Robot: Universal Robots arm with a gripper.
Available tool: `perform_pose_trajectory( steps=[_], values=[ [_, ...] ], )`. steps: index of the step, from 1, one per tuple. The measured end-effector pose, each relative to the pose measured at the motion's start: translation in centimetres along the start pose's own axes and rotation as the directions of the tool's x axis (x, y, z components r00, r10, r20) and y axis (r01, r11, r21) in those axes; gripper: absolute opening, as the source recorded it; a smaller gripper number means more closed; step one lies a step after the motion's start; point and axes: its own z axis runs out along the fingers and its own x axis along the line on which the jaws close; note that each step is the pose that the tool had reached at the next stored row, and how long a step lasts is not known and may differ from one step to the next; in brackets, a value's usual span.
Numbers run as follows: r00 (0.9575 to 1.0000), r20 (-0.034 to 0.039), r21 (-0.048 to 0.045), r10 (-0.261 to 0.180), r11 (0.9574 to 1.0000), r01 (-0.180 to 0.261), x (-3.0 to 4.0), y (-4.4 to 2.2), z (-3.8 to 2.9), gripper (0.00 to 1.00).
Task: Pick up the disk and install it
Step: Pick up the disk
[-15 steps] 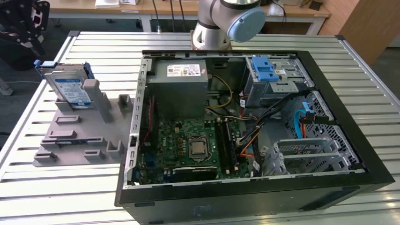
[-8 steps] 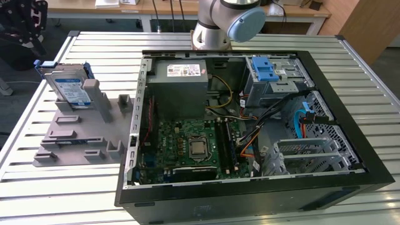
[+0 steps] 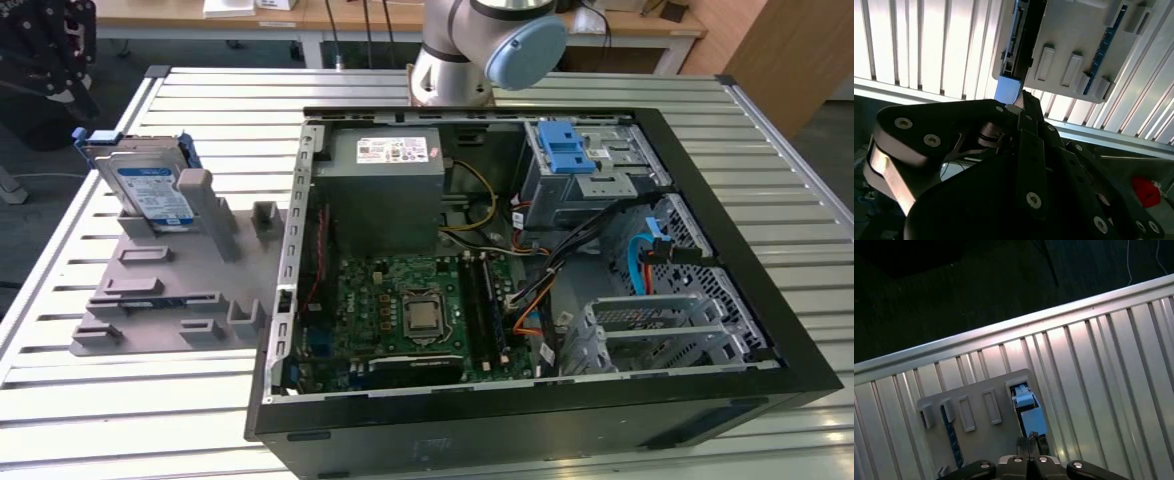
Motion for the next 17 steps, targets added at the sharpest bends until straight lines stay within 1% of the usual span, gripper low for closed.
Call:
perform_pose_trajectory(
  steps=[2,4,8,12,13,14,16,17],
  values=[
    [0.9994,-0.0002,-0.0004,-0.036,0.9994,0.036,0.0,0.0,0.03,0.11],
    [0.9974,-0.0004,-0.0007,-0.072,0.9974,0.072,0.0,0.0,0.06,0.11],
    [0.9902,-0.0004,-0.0013,-0.14,0.9902,0.14,0.0,0.0,0.11,0.11],
    [0.9898,-0.0004,-0.0013,-0.142,0.9898,0.142,0.0,0.0,0.11,0.11],
    [0.9898,-0.0004,-0.0014,-0.142,0.9898,0.142,0.0,0.0,0.11,0.17],
    [0.9898,-0.0005,-0.0014,-0.142,0.9898,0.142,0.0,0.0,0.11,0.17],
    [0.9898,-0.0004,-0.0014,-0.142,0.9898,0.142,0.0,0.0,0.11,0.29],
    [0.9898,-0.0004,-0.0014,-0.143,0.9898,0.143,0.0,0.0,0.11,0.29]
  ],
)
